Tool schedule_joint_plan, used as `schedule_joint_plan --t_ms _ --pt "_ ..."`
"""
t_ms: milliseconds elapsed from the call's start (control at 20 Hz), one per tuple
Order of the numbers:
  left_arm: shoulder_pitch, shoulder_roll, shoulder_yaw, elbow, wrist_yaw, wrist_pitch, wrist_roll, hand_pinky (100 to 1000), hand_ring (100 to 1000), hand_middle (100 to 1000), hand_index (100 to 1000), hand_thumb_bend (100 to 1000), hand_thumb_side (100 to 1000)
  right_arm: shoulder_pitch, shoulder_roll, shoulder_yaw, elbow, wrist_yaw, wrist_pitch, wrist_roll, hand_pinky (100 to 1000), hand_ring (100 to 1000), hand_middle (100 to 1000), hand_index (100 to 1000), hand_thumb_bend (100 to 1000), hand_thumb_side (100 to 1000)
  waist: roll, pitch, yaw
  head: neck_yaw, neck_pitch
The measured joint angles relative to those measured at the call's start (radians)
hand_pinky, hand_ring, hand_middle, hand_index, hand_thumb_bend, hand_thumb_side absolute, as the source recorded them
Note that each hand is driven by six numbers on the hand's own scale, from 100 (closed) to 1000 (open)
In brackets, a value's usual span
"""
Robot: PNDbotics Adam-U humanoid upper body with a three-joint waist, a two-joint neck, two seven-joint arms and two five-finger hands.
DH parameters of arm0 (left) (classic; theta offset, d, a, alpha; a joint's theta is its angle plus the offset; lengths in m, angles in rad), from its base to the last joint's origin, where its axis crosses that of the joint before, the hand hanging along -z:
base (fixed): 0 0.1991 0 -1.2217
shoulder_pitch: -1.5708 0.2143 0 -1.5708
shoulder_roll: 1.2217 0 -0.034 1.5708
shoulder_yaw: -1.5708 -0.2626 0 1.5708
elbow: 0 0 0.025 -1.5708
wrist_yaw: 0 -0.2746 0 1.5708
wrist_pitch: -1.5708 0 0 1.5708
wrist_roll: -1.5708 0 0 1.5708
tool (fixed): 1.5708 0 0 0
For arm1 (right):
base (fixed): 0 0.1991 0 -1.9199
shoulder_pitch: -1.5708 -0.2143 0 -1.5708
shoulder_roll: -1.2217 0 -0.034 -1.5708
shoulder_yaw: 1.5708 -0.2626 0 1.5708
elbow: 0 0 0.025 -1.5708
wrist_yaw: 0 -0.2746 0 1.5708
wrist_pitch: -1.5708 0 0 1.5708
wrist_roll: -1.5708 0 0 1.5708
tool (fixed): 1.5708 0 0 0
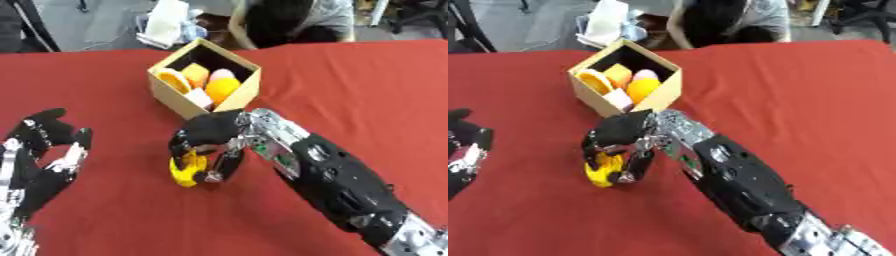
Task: Pick up objects on the table and place them in the box.
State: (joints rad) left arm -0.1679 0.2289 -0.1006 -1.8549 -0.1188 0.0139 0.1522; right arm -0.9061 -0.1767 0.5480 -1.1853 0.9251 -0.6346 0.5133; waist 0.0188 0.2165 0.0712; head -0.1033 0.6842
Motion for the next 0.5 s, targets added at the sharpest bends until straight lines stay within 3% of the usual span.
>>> schedule_joint_plan --t_ms 150,200,300,500 --pt "0.0 0.0 0.0 0.0 0.0 0.0 0.0 661 555 538 763 437 352 -0.028 -0.015 -0.012 -0.022 0.002 0.023 -0.037 761 666 638 442 144 100 0.0 0.0 -0.002 0.0 0.0" --pt "0.0 0.0 0.0 0.0 0.0 0.0 0.001 661 555 537 763 438 351 -0.041 -0.022 -0.015 -0.03 0.002 0.032 -0.053 761 665 637 439 100 100 0.0 0.0 -0.002 0.0 0.0" --pt "0.0 0.0 0.0 0.0 0.0 0.0 0.001 661 555 537 763 438 351 -0.064 -0.04 -0.024 -0.042 0.001 0.051 -0.087 766 669 640 440 159 100 0.0 0.0 -0.002 0.001 0.0" --pt "0.0 0.0 0.0 0.0 0.0 -0.001 0.002 661 555 537 763 438 351 -0.098 -0.071 -0.043 -0.049 0.0 0.081 -0.144 766 669 640 440 159 100 0.0 0.0 -0.002 0.001 0.0"
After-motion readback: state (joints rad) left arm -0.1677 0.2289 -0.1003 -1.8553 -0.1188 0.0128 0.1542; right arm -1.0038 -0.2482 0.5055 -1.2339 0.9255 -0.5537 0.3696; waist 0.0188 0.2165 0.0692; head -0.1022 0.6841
